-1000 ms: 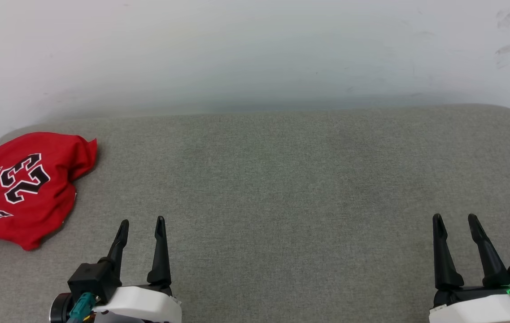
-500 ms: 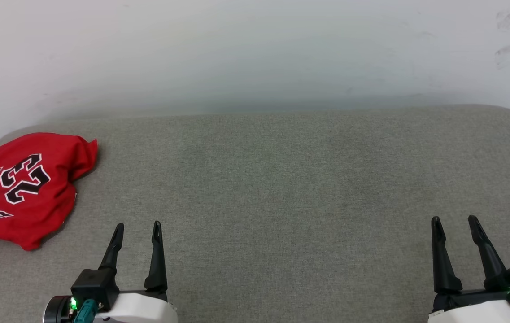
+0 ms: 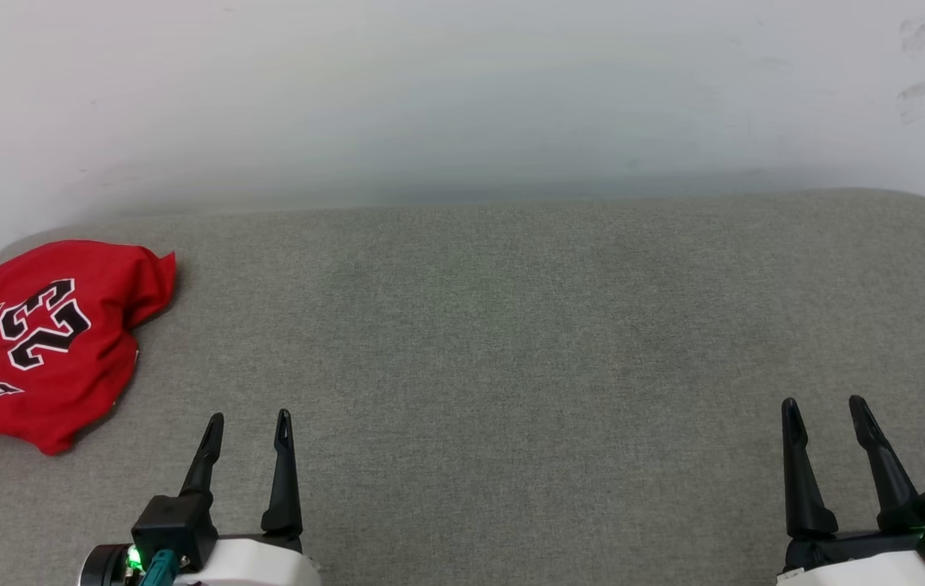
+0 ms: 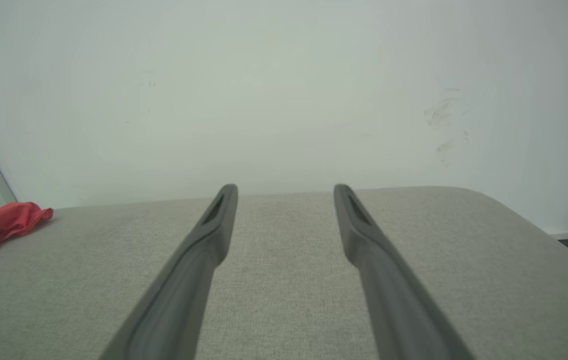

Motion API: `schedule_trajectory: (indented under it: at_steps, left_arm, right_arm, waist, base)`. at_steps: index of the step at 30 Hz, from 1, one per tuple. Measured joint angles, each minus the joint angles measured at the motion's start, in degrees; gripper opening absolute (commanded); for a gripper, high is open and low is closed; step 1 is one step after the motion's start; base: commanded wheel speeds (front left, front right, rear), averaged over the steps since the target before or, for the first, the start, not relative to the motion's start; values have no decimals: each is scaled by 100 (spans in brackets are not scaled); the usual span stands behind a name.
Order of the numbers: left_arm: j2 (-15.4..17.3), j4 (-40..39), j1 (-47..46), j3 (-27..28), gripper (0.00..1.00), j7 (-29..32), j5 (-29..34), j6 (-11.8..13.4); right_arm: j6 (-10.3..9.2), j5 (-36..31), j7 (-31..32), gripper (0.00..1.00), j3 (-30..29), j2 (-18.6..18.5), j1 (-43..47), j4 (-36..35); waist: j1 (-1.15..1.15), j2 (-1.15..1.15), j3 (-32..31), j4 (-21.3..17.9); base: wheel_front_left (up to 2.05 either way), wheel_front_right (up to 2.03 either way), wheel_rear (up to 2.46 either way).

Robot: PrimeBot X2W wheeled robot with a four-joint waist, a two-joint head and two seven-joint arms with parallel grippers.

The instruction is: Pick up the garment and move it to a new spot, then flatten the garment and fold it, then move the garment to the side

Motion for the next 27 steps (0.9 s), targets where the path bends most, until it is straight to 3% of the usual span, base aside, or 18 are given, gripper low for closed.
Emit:
schedule_trajectory:
  at_steps: [14, 27]
  left_arm:
    - [-1, 21, -1, 40, 100, 0, -35, 27]
    - [-1, 51, -54, 133, 100, -1, -33, 114]
  right_arm:
    - [0, 27, -2, 100, 12, -1, 27, 14]
    - [0, 15, -3, 100, 58, -4, 58, 9]
  waist:
    - [0, 0, 25, 121]
    - [0, 0, 74, 846]
  base:
    - [0, 0, 0]
    - [0, 0, 0]
